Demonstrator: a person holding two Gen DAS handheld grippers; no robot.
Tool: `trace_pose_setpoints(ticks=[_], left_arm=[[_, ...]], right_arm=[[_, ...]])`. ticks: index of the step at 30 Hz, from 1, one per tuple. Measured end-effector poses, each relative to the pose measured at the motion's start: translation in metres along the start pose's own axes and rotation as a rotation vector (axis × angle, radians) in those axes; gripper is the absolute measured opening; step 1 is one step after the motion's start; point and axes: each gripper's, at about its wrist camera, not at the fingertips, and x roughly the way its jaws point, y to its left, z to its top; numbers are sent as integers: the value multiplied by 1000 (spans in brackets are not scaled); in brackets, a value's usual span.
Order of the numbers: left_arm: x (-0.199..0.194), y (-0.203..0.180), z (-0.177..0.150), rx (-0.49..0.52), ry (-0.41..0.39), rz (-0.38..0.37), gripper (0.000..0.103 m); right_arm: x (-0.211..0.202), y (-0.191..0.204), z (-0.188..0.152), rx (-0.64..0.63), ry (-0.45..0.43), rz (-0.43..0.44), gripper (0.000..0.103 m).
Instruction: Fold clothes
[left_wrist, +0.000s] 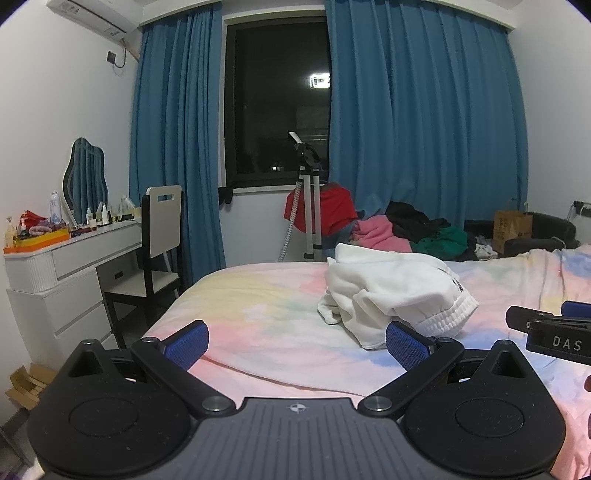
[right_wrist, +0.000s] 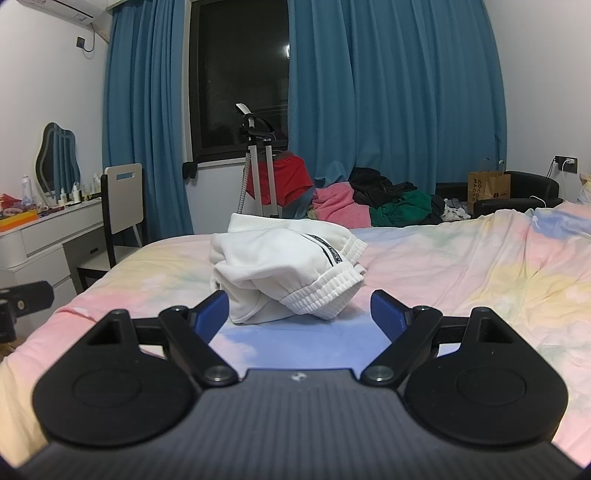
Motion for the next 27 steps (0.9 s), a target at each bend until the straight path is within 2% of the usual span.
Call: trace_pose_setpoints(ticks=[4,9,18,20,23,27], left_arm=[[4,3,0,-27,7,-10,103],[11,2,-6,4,-5,11,103],[39,-11,-27,101,35,-2,103],[50,-29,-31,163,29,-30,102],[65,-55,-36,256,21,-72,102],[87,-93,-42,388,5,-122,102]], right_arm=[[1,1,1,16,0,-28,85],[6,1,10,56,14,-35,85],[21,-25,88,156,-65,-29,85],[25,-38,86,147,-67,-62,85],[29,-61,65,162,-53,-154,85],[38,-88,38,216,7,-199,85]])
